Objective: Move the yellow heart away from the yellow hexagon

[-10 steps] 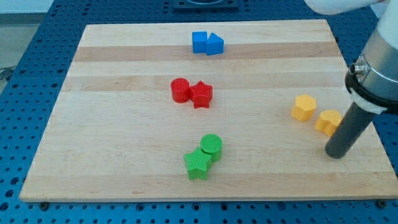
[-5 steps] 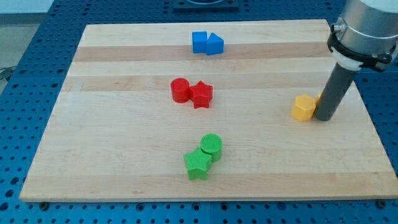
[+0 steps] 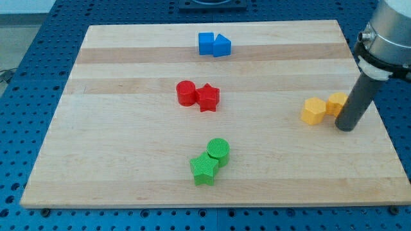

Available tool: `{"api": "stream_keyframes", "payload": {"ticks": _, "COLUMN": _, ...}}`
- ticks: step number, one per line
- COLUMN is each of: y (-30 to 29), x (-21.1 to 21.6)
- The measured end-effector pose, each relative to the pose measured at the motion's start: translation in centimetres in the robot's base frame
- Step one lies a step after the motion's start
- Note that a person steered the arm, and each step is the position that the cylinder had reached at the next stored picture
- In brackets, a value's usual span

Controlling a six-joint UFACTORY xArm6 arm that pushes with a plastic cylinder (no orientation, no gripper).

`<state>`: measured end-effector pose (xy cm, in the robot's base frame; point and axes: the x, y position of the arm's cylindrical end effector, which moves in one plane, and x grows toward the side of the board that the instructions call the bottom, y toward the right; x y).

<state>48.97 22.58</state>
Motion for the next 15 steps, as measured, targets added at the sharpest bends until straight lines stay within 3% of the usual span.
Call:
{"api": "stream_keyframes", "payload": {"ticks": 1, "y": -0.6, "x": -1.2}}
{"api": "stream_keyframes", "payload": {"ticks": 2, "y": -0.6, "x": -7.4}}
{"api": "stream_keyframes", "payload": {"ticks": 3, "y": -0.6, "x": -10.6}}
{"api": "stream_keyframes", "payload": {"ticks": 5, "y": 1.3, "x": -4.0}}
{"api": "stream_keyframes", "payload": {"ticks": 7, "y": 2.4, "x": -10.1}}
{"api": "stream_keyframes", "payload": {"ticks": 11, "y": 2.1, "x": -17.2}}
{"api": "stream_keyframes", "payload": {"ticks": 13, "y": 3.2, "x": -15.6}}
{"api": "stream_keyframes", "payload": {"ticks": 14, "y": 3.4, "x": -11.8}}
{"api": "stream_keyframes", "payload": {"ticks": 15, "y": 1.2, "x": -10.6}}
